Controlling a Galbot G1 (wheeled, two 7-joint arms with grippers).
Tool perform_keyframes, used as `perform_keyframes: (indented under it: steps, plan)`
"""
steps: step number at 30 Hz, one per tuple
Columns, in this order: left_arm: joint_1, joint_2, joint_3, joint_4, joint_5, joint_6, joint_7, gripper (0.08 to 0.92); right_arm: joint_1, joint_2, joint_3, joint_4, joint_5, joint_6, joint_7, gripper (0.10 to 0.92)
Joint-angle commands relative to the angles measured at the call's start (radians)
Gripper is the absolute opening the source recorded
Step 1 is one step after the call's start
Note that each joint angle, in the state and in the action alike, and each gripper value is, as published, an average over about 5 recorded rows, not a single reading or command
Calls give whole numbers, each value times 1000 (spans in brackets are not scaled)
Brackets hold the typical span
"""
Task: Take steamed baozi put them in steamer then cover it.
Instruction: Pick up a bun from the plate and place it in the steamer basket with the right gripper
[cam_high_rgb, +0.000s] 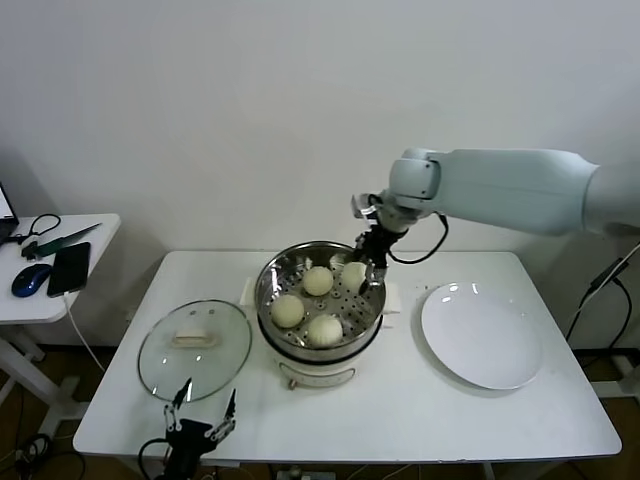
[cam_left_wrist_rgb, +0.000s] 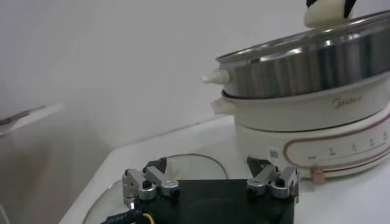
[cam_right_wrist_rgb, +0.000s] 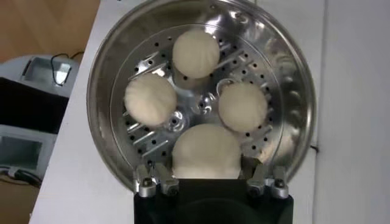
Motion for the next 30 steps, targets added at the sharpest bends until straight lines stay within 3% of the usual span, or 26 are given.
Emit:
perform_keyframes:
  steps: [1, 18, 30]
  plan:
    - [-2, 4, -1, 2, -13, -1, -1, 823, -44, 91, -33, -31, -5, -12, 13, 721]
    - [-14, 2, -2, 8, -19, 1, 1, 823, -119, 84, -17, -70, -78, -12, 35, 734]
    - [-13, 2, -5, 7, -20, 1, 0, 823, -118, 43, 27, -51, -98, -17, 29, 821]
